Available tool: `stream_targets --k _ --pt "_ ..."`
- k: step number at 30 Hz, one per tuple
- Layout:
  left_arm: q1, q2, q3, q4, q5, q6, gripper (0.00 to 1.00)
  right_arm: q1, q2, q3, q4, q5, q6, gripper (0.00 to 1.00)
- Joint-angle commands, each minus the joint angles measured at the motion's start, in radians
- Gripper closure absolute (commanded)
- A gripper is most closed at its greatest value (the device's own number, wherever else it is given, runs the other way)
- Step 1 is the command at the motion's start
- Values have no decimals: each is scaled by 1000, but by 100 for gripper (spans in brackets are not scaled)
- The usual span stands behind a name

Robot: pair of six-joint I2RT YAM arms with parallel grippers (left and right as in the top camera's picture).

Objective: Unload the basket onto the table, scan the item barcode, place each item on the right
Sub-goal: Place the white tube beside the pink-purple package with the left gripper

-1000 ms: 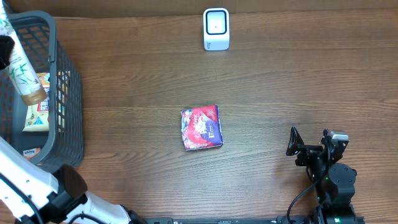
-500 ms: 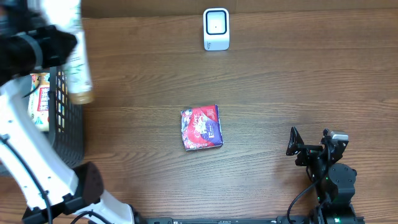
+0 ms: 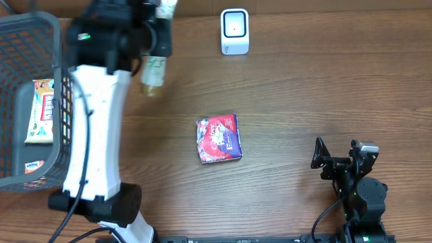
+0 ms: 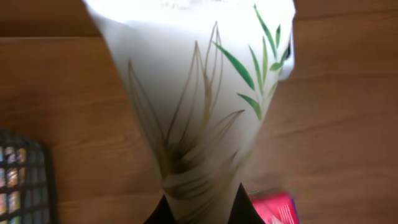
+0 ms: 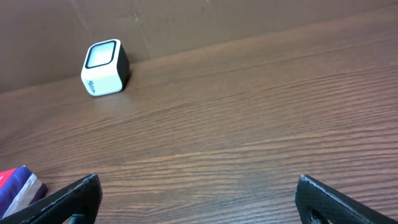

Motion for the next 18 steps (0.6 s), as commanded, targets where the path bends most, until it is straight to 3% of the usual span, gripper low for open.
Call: stream_targets --k 1,8,13,18 --pt "-50 -16 -220 121 -103 -106 96 5 -1 -10 7 8 2 0" --pt "-131 -16 -581 278 -154 -187 95 5 -1 -10 6 8 2 0" --pt "-180 -16 -741 290 -298 -263 96 5 -1 -10 7 8 2 0" --pt "-209 -16 -885 308 -514 -428 96 5 -1 -10 7 8 2 0"
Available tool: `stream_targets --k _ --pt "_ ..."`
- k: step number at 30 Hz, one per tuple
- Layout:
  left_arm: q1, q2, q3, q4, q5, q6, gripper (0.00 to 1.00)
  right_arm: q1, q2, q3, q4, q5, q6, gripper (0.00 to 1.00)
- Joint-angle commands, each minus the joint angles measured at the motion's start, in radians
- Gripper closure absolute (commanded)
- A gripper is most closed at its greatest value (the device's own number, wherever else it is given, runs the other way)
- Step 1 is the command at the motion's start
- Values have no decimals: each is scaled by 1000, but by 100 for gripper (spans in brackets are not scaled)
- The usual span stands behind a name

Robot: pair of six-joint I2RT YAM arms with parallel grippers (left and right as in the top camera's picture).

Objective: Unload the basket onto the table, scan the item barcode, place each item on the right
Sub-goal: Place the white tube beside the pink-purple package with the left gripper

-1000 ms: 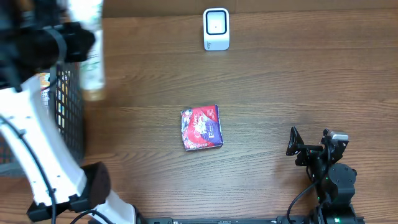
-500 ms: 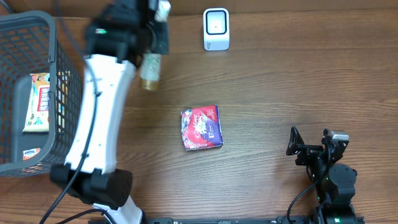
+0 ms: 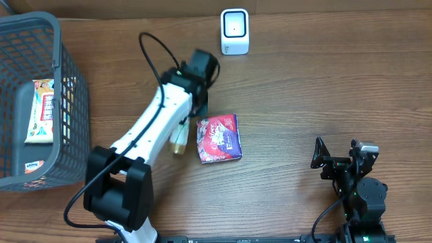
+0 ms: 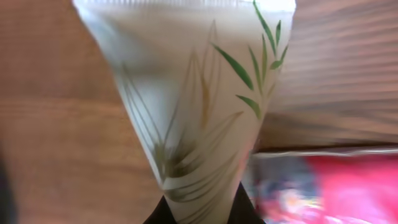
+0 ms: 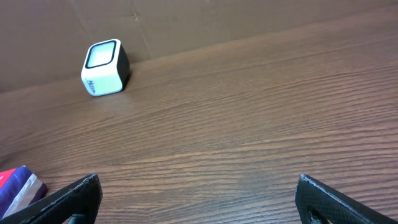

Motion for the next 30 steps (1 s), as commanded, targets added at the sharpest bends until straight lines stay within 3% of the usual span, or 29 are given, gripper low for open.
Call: stream_targets --k 1,6,15,18,19,22,24,30 --pt "-11 -21 -87 13 -244 -182 96 5 -1 -10 7 8 2 0" --pt "-13 -21 -213 47 -369 -332 96 5 -1 -10 6 8 2 0" --pt "-13 -21 -288 129 -401 -329 96 5 -1 -10 10 8 2 0" --pt "-20 -21 -286 154 -378 -279 91 5 -1 -10 11 8 2 0" --pt "-26 -21 -286 161 -369 -258 85 5 -1 -10 13 8 2 0" --pt "-55 -21 -285 183 -363 -195 31 5 -1 -10 14 8 2 0" --pt "-73 -21 -276 183 -362 -171 0 5 -1 -10 16 8 2 0" --pt "-134 -21 -166 150 -312 -90 0 5 -1 -10 16 8 2 0"
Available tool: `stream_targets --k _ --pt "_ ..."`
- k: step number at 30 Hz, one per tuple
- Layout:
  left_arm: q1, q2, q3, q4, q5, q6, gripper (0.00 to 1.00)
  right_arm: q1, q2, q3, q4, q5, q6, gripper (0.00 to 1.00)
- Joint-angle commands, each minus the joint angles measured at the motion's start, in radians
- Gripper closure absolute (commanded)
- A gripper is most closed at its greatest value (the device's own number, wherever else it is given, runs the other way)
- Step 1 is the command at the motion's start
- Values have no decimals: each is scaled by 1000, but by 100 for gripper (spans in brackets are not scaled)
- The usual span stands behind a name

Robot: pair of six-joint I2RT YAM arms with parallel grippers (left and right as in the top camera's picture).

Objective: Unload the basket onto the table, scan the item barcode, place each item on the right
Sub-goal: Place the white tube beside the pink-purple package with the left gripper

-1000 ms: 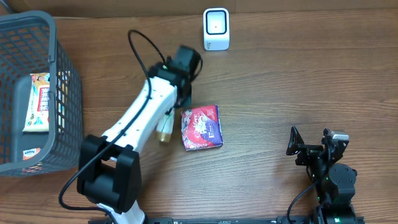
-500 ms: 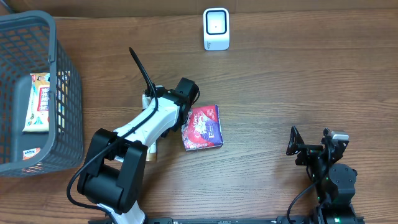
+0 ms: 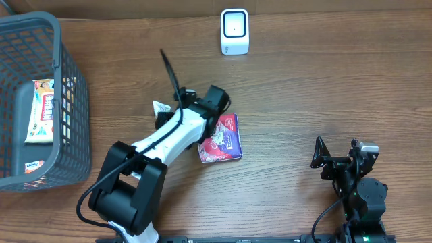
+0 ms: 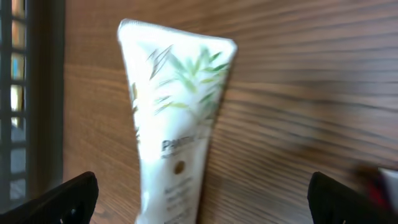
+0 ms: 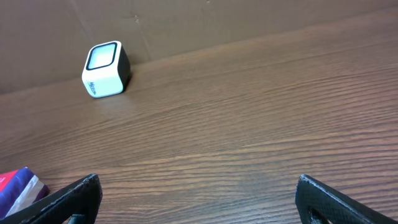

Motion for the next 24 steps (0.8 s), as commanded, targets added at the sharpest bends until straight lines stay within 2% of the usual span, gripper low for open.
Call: stream_targets --k 1,9,13,15,17,19,24 --pt "-39 -21 126 -37 23 72 0 5 -1 -10 10 9 2 0" --pt "-26 -58 522 -351 18 71 0 5 -1 -10 10 8 2 0" --pt "62 -132 753 -487 27 72 0 5 -1 -10 7 8 2 0" --pt "136 -174 845 -522 67 109 0 5 -1 -10 7 4 2 0" --pt "293 -234 943 -531 190 189 0 5 -1 -10 7 4 2 0" --pt "426 -269 975 -523 296 216 0 5 -1 -10 7 4 2 0" --pt "816 -307 987 -544 591 217 0 5 -1 -10 7 -16 2 0"
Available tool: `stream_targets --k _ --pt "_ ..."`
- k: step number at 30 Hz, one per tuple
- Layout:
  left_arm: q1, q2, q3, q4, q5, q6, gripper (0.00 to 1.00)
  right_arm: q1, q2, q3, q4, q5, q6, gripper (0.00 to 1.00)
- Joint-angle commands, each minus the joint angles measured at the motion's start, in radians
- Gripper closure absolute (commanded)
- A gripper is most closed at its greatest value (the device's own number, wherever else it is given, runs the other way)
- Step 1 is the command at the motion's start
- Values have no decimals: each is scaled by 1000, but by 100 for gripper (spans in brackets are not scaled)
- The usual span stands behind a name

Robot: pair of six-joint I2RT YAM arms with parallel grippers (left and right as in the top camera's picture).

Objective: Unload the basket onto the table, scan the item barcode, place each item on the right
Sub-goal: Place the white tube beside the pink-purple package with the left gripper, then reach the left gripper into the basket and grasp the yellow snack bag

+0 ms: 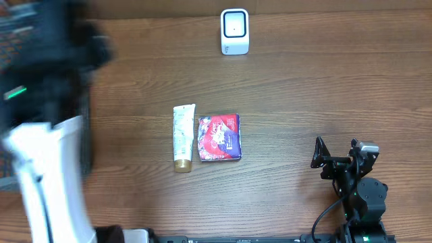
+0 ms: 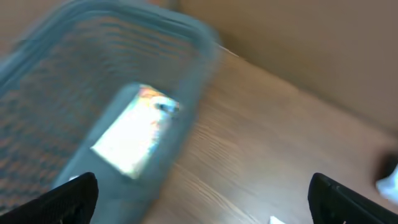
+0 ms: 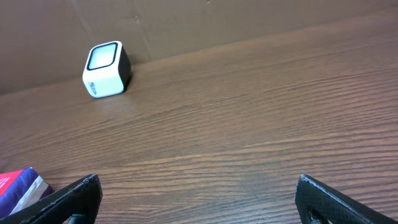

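Observation:
A white tube with green leaf print [image 1: 183, 137] lies on the wooden table, right beside a red and purple packet [image 1: 218, 138]. The white barcode scanner [image 1: 234, 31] stands at the far edge and also shows in the right wrist view as the scanner [image 3: 106, 76]. My left gripper [image 2: 200, 186] is open and empty above the grey basket [image 2: 186, 28], where an orange and white packet [image 2: 137, 127] lies; the frame is blurred. My right gripper [image 3: 199, 186] rests open at the near right, holding nothing.
In the overhead view my left arm [image 1: 40, 135] is a large blur covering the basket at the left edge. A corner of the red and purple packet [image 3: 22, 185] shows low left in the right wrist view. A cardboard wall backs the table.
My left arm has moved from beside the tube at the table's middle to above the basket on the left. The tube stays flat beside the packet. The right arm is unchanged.
My left gripper first held the tube raised at the back left near the basket. It then held it low next to the red and purple packet. Then it was open with the tube on the table. Now it is over the basket, empty.

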Motion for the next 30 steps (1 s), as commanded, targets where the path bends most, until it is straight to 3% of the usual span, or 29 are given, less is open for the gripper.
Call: stream_targets --k 1,4,8,10,18,26,30 --pt "249 -3 3 -31 329 42 0 5 -1 -10 6 -16 3 0" --pt "404 13 -37 -29 437 45 0 5 -1 -10 6 -16 2 0" --pt "491 45 -118 4 426 80 0 5 -1 -10 6 -16 2 0" --pt "504 63 -170 33 387 106 0 5 -1 -10 2 -16 3 0" --pt "510 144 -270 212 386 408 0 5 -1 -10 -12 -16 2 0" --pt "526 224 -270 255 387 647 0 5 -1 -10 -14 -16 2 0" --pt "534 283 -270 259 396 692 0 5 -1 -10 -19 -15 2 0"
